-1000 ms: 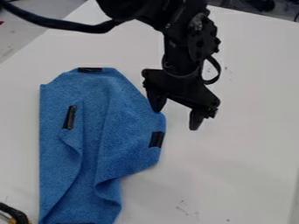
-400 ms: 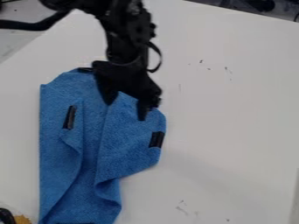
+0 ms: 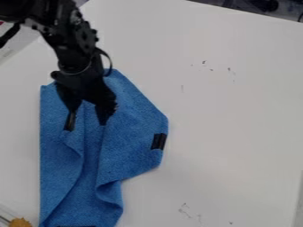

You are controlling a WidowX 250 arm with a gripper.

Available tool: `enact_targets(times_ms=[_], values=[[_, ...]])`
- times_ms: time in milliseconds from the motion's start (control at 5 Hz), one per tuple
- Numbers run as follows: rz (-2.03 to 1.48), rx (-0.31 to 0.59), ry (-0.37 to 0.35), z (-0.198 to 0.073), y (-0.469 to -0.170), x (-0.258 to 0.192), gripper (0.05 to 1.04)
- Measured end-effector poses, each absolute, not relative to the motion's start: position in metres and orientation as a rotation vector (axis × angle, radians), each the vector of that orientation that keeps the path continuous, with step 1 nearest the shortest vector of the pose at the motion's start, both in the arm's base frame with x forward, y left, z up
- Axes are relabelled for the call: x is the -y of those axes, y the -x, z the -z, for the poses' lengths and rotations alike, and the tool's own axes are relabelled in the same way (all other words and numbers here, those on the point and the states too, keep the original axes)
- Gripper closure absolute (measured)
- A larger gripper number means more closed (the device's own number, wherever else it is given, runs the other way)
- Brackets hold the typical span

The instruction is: Unfold the cloth from top right to bottom left

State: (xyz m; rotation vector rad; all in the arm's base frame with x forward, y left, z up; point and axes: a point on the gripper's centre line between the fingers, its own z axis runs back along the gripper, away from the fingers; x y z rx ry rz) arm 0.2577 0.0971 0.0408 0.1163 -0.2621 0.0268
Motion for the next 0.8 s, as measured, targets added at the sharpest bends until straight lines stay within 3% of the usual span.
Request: enact_targets(times_ms=[400,600,800], values=[[-0.035,0.247,-0.076,-0.021,-0.256,-0.127,0.083],[-0.033,0.246,-0.061,-0.015,-0.257,-0.128,0.133],[-0.028,0.245,-0.050,-0.012,-0.259,-0.128,0.390]])
